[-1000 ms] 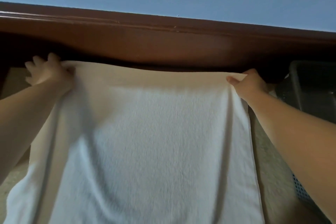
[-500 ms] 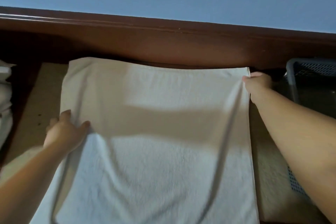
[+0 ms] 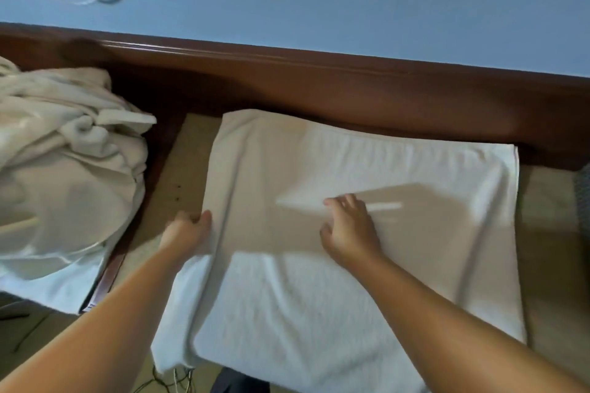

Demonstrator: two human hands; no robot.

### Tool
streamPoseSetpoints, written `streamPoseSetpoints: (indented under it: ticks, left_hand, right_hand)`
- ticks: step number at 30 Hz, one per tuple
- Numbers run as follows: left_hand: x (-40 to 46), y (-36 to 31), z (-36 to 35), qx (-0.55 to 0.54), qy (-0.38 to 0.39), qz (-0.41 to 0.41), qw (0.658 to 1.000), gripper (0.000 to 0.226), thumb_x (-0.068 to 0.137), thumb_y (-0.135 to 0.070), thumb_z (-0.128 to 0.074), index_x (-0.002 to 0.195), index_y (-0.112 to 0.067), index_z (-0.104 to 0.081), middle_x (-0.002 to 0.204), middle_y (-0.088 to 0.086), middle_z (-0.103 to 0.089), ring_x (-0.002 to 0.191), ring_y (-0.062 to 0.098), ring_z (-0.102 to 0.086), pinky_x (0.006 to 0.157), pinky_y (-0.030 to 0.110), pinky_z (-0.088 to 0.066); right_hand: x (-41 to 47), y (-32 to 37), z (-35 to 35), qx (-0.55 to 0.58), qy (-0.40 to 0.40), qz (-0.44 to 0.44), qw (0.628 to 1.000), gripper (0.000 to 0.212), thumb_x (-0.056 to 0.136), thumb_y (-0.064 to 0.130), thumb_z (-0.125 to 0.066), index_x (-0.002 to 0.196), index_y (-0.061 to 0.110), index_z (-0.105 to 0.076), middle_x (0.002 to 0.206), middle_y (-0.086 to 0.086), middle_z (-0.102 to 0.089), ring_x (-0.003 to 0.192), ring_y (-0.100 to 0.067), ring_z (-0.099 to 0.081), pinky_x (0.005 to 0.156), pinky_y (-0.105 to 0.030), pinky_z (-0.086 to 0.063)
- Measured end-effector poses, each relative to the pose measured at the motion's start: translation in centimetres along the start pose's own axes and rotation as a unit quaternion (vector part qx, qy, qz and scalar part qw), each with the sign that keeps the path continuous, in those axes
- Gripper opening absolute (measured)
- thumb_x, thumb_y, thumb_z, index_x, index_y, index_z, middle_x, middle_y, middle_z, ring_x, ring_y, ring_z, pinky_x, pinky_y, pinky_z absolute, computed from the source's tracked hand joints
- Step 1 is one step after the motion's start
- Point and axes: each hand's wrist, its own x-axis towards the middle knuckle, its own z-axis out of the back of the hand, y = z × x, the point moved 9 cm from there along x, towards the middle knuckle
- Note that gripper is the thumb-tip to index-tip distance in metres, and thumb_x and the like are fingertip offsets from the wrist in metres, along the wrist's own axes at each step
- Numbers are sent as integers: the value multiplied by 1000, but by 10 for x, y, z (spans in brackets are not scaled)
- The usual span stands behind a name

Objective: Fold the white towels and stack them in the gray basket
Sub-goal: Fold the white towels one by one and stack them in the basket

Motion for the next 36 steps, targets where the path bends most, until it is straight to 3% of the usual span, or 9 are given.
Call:
streamPoseSetpoints:
  ticks: [4,7,11,16,21,23,25,30,36]
  left_hand:
    - [17,-38,3,-28,33,-27,999,62,99,-60,-53,90,-1,-70,85,16,-70,81,35,-67,67,33,-43]
    - [44,-72,7,-45,45,-75,995,55,101,-54,-55,83,-4,-70,89,16,-71,90,37,-68,74,36,-48]
    - [82,-120,18,-26,35,-116,992,54,101,-57,-54,102,-4,-66,96,11,-66,90,32,-65,80,38,-54]
    - [115,-174,28,-56,67,-124,988,44,103,-52,-54,116,-10,-55,97,7,-59,95,28,-62,89,42,-56]
    - [150,-207,42,-80,54,-166,981,48,107,-31,-49,147,-6,-42,140,18,-57,127,38,-57,99,39,-48]
    - [159,-215,52,-121,28,-199,972,41,105,-23,-50,143,-8,-43,127,14,-61,124,37,-59,95,38,-46]
    - [161,-215,56,-151,25,-218,964,30,104,-20,-52,131,-8,-49,109,9,-61,115,36,-61,88,36,-45]
    - [139,-177,43,-147,131,-130,972,55,101,-46,-59,142,-10,-49,131,5,-58,121,30,-58,95,37,-49]
    - [82,-66,30,-103,265,-44,958,28,93,-31,-74,113,-14,-66,107,8,-68,98,26,-66,89,42,-58]
  right_hand:
    - [-7,56,-53,-66,85,-11,994,64,97,39,-57,156,38,-33,165,1,-24,149,-27,-25,118,-44,-31]
    - [1,66,-70,-97,108,-68,987,73,97,43,-64,159,44,-25,170,-4,-12,153,-35,-15,123,-53,-22]
    - [8,69,-80,-117,145,-116,976,82,92,45,-72,157,45,-23,166,-6,-11,154,-37,-12,118,-63,-28]
    - [9,72,-80,-126,104,-146,976,75,89,41,-74,149,48,-29,158,0,-16,148,-30,-17,104,-55,-44]
    - [14,69,-78,-121,88,-132,980,77,82,42,-81,144,48,-35,148,4,-24,139,-26,-25,93,-47,-54]
    - [13,68,-76,-121,86,-133,980,77,82,42,-81,144,49,-36,147,6,-23,140,-25,-24,93,-44,-54]
    - [12,68,-75,-118,85,-136,980,77,83,42,-81,144,51,-36,148,7,-21,141,-24,-22,95,-44,-53]
    - [7,67,-77,-91,95,-154,979,79,85,39,-80,149,50,-34,157,3,-17,149,-25,-16,106,-49,-46]
    - [-8,69,-91,-121,117,-194,967,80,103,33,-61,160,52,-7,172,5,16,159,-29,10,121,-67,-12]
